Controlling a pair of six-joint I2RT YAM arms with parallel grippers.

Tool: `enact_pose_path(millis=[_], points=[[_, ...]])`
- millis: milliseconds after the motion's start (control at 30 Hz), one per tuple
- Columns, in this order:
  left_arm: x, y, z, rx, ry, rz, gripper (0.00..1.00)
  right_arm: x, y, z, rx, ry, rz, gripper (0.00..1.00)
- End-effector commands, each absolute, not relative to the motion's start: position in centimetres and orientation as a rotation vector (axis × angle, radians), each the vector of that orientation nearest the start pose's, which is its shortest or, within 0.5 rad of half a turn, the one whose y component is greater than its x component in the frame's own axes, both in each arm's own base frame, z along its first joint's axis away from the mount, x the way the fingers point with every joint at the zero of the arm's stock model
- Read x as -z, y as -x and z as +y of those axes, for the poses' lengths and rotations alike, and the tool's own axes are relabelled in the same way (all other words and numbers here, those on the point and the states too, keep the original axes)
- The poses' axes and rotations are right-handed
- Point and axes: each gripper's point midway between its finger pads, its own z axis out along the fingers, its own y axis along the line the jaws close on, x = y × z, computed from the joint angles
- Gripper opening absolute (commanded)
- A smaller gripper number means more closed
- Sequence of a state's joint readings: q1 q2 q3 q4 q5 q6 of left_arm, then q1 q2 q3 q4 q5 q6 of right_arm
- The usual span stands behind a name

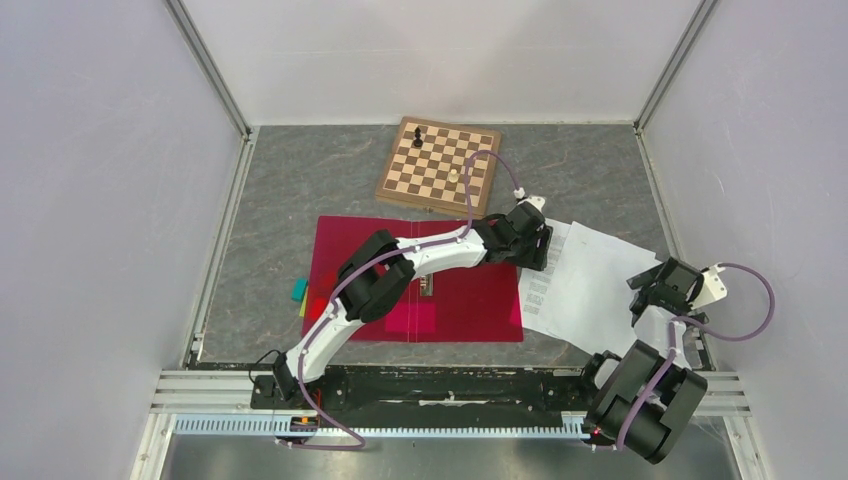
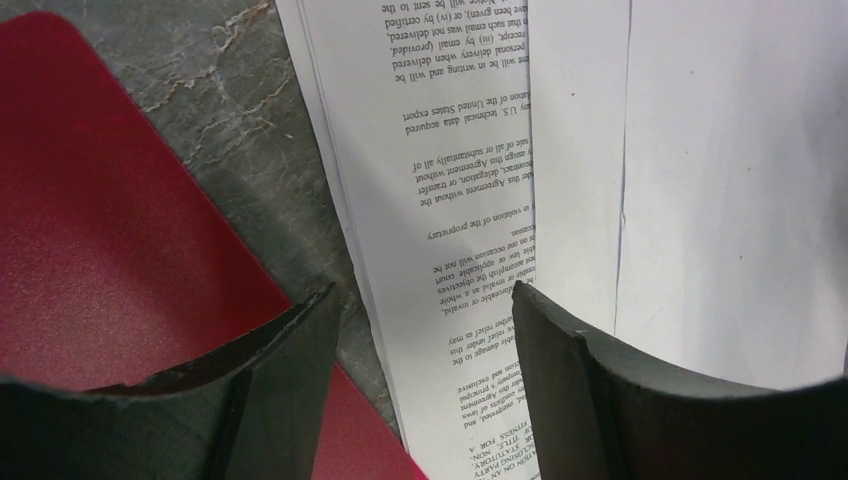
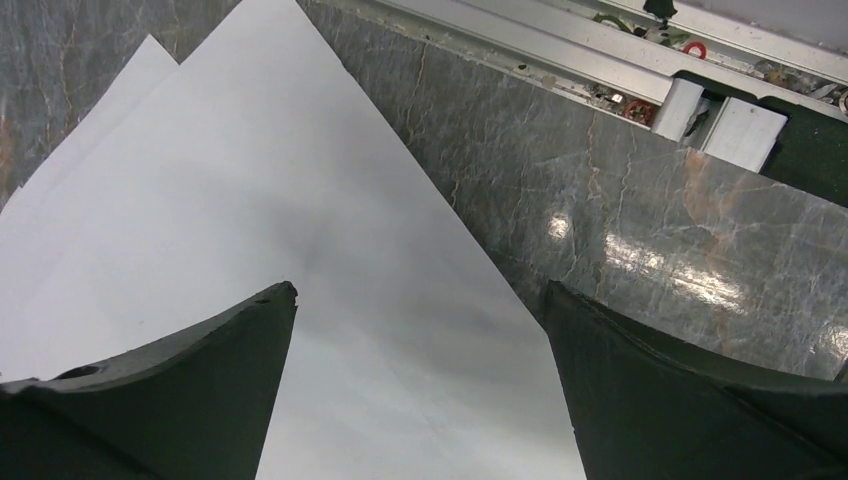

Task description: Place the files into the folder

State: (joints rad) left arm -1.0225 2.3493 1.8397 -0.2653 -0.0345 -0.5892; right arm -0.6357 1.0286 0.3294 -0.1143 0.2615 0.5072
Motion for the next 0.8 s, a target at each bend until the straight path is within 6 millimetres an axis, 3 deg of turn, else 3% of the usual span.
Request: enact_pose_path(millis=[0,300,600,767], points=[[-2.0,-30.7,-50.7,0.566,-0.543,2.434,0.71,-1.2,-19.1,-16.4,0.299,-1.395,1.934,0.98],[-1.6,-30.6,-48.5,0.466,-0.531,2.461,0.71,-0.5,-22.4,-13.2,0.161,-1.208,2.091,0.98],[-3.3,-29.8,-49.9,0.642,-0.505,2.484,0.75,-1.4,-26.0,-9.9,0.124,-1.032,2.186,0.98],[-3.9,-29.8,-50.6,0.704,-0.476,2.496,0.77,-1.3,-27.0,-8.7,0.114,-0.973,2.228,0.98]])
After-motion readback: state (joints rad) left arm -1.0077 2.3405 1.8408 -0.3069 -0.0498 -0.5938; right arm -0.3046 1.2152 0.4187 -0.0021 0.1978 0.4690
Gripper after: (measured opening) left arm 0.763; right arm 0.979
